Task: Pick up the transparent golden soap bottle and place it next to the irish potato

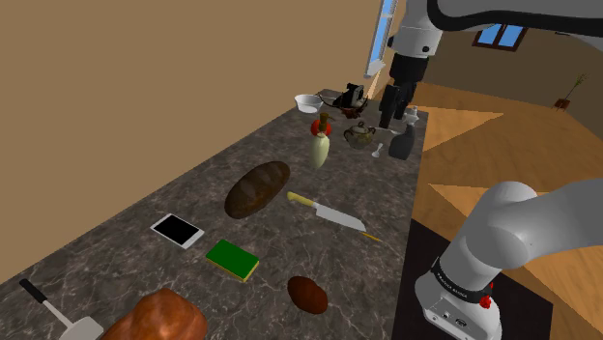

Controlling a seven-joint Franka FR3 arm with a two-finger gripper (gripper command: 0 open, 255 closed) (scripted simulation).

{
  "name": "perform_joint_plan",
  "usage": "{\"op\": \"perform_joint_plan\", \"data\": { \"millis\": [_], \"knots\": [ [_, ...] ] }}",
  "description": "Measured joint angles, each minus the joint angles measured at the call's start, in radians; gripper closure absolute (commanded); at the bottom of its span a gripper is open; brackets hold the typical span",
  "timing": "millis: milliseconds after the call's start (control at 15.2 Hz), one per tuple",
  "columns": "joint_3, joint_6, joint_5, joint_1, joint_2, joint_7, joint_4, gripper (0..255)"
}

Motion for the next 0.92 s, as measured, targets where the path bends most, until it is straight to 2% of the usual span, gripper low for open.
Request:
{"op": "perform_joint_plan", "data": {
  "millis": [132, 330, 924],
  "knots": [
    [-0.003, 0.011, -0.003, -0.001, 0.011, -0.004, 0.001, 0],
    [-0.022, 0.076, -0.02, -0.008, 0.079, -0.028, 0.012, 0],
    [-0.093, 0.281, -0.055, -0.027, 0.377, -0.115, 0.14, 0]
  ]
}}
